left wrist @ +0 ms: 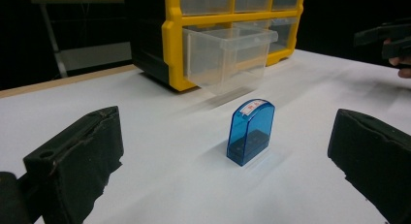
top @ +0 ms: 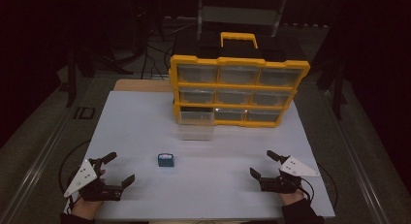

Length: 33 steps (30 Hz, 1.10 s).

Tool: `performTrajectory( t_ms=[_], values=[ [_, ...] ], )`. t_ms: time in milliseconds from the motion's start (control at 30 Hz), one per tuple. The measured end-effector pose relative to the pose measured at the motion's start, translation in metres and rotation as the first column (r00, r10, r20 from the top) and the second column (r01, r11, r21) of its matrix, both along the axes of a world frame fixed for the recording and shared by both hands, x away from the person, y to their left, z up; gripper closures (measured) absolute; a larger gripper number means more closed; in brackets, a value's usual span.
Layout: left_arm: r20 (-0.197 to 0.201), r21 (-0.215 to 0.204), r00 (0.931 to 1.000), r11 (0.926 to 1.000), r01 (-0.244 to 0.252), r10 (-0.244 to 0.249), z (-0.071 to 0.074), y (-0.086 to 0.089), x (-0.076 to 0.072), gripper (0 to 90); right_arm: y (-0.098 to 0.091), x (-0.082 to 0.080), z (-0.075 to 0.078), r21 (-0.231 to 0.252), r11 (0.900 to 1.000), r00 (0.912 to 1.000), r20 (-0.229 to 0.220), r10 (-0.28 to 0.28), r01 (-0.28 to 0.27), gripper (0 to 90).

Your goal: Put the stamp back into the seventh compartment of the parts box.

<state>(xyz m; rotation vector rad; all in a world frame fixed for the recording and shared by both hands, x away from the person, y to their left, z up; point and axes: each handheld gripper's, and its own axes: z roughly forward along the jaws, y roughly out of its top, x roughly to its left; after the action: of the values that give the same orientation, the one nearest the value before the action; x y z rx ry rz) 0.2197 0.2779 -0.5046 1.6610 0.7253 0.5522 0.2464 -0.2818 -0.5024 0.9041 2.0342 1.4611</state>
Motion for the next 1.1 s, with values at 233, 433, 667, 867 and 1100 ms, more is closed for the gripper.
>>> performTrajectory(
  t_ms=[233, 433, 667, 867, 1100],
  values=[
    [-0.002, 0.022, 1.0000, 0.9997, 0.006, -0.006, -0.0009, -0.0018, 0.0002, 0.2, -0.0003, -0.0017, 0.0009, 0.002, 1.0000, 0.9998, 0.019, 0.003, -0.004, 8.8],
    [-0.005, 0.028, 0.9999, 0.9996, 0.010, -0.010, -0.0012, -0.0025, -0.0001, 0.2, 0.0015, 0.0001, -0.0015, -0.003, 1.0000, 1.0000, 0.006, 0.007, -0.007, 8.8],
    [-0.021, 0.034, 0.9997, 0.9993, 0.014, -0.013, -0.0028, -0.0025, 0.0006, 0.2, 0.0004, 0.0001, -0.0006, 0.003, 1.0000, 1.0000, 0.007, 0.001, -0.001, 8.8],
    [-0.020, 0.021, 0.9998, 0.9997, 0.009, -0.009, -0.0026, -0.0008, 0.0000, 0.2, 0.0050, -0.0008, 0.0006, -0.011, 0.9999, 0.9999, 0.011, 0.008, -0.008, 8.8],
    [-0.031, 0.001, 0.9994, 0.9999, 0.015, -0.015, 0.0014, -0.0002, 0.0020, 0.2, 0.0056, -0.0014, 0.0005, -0.010, 0.9999, 0.9999, 0.010, 0.005, -0.005, 8.8]
  ],
)
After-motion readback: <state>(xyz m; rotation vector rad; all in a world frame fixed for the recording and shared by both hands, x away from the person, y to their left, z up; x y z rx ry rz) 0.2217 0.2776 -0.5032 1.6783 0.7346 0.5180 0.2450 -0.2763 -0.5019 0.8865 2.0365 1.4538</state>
